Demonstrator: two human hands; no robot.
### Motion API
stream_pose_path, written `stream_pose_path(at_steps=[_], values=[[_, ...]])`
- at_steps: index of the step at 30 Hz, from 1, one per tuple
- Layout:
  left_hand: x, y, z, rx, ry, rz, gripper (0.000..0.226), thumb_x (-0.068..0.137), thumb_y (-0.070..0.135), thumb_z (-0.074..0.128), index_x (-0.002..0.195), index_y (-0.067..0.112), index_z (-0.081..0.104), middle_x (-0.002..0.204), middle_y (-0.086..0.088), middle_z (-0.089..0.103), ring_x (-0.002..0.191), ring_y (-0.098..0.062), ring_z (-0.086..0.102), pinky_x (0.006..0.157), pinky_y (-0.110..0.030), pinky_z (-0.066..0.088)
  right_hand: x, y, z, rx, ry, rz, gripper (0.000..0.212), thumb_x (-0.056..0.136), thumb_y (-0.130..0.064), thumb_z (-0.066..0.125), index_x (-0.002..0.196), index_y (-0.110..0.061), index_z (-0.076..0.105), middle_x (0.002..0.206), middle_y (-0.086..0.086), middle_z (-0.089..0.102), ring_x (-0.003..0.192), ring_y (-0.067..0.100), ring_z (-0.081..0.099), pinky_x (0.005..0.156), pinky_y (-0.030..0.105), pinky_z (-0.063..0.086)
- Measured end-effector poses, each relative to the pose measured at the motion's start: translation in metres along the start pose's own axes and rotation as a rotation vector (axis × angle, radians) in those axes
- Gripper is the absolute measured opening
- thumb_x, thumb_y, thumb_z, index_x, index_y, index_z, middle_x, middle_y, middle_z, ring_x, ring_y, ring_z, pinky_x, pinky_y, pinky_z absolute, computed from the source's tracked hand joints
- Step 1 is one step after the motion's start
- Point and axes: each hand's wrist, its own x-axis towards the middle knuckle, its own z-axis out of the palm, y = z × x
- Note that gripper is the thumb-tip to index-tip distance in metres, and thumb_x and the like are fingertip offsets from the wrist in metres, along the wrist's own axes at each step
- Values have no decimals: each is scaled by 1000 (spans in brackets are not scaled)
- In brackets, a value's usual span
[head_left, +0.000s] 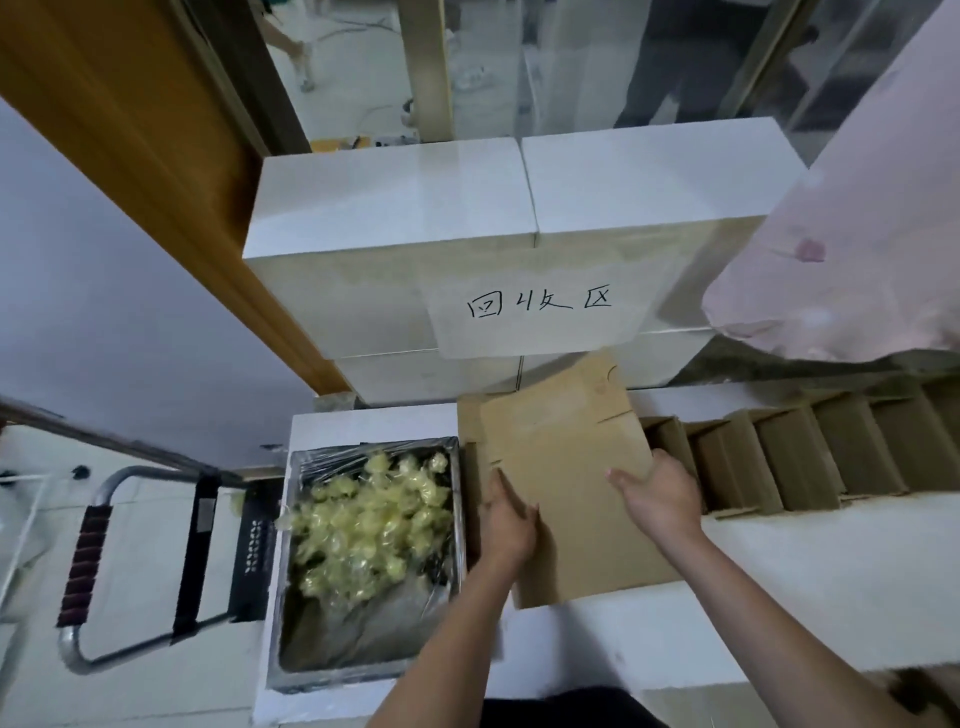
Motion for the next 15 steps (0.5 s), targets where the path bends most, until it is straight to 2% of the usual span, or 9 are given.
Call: stream_pose_path(at_steps=[3,7,10,15], values=[[16,-1,8,38,-60,-20,71,103,27,50,161,28,8,147,-26,40,137,-38,40,115,-35,31,7,-10,9,-50,35,2,28,87,-36,73,97,-13,60,95,5,70,79,22,61,68,31,50],[35,-6,10,75,-82,-68,71,102,34,51,160,31,9,147,-29,36,136,-39,40,116,-38,32,16,-15,25,-76,10,47,30,88,-38,72,98,-15,57,99,6,69,79,22,58,68,30,46],[39,-10,10,60,-67,-94,71,102,34,53,160,29,12,148,-28,34,132,-41,46,116,-39,32,19,-11,28,-68,-6,64,33,88,-39,72,103,-12,60,100,6,69,86,25,62,70,31,46],[40,-9,10,-36,-82,-92,75,100,30,58,159,18,14,152,-19,41,134,-35,48,110,-33,36,17,-2,17,-29,15,79,31,86,-38,74,95,-13,59,93,3,68,84,26,61,69,32,46]])
